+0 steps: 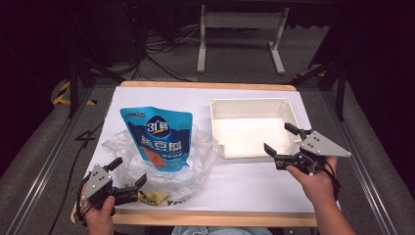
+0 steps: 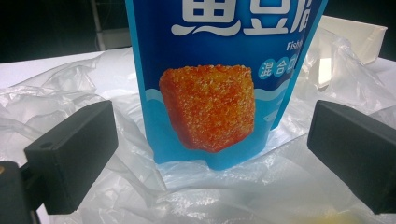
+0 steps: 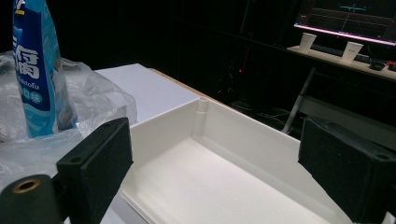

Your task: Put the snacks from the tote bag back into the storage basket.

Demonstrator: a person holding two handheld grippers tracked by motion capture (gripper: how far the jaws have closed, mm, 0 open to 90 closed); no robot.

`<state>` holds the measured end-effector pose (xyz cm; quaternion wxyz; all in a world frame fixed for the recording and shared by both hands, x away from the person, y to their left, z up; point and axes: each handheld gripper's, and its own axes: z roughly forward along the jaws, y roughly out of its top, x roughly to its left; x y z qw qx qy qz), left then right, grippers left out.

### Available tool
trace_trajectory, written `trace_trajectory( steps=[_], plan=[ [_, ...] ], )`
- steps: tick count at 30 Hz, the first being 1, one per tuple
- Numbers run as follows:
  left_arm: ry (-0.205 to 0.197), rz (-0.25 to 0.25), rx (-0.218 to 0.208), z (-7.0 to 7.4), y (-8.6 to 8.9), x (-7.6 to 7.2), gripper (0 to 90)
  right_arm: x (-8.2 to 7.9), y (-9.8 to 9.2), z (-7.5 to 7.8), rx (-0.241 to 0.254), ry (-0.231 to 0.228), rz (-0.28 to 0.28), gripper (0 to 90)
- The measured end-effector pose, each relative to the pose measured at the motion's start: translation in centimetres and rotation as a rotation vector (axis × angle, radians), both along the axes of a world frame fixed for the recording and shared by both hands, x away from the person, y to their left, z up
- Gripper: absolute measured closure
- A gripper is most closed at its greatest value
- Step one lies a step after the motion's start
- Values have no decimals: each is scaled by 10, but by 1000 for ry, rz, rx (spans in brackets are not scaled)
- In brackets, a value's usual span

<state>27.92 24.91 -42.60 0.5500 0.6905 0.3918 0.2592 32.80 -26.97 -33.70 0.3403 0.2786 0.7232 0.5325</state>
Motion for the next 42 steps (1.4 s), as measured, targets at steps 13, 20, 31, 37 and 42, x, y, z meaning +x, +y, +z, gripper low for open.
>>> trace_trajectory(
  steps=[13,20,31,37,42],
  plan=[
    [3,-10,0,0,-1,1,25,14,36,2,3,19,22,105],
    [-5,-14,-7,1,-1,-1,25,20,63,3,18,13,81,81],
    [-2,-15,-16,2,0,-1,25,27,96,6,11,-8,125,84],
    [-12,-15,-14,2,0,-4,25,30,111,7,1,3,155,80],
    [-9,-8,-13,2,1,-5,25,32,124,6,-11,19,185,87]
  ],
)
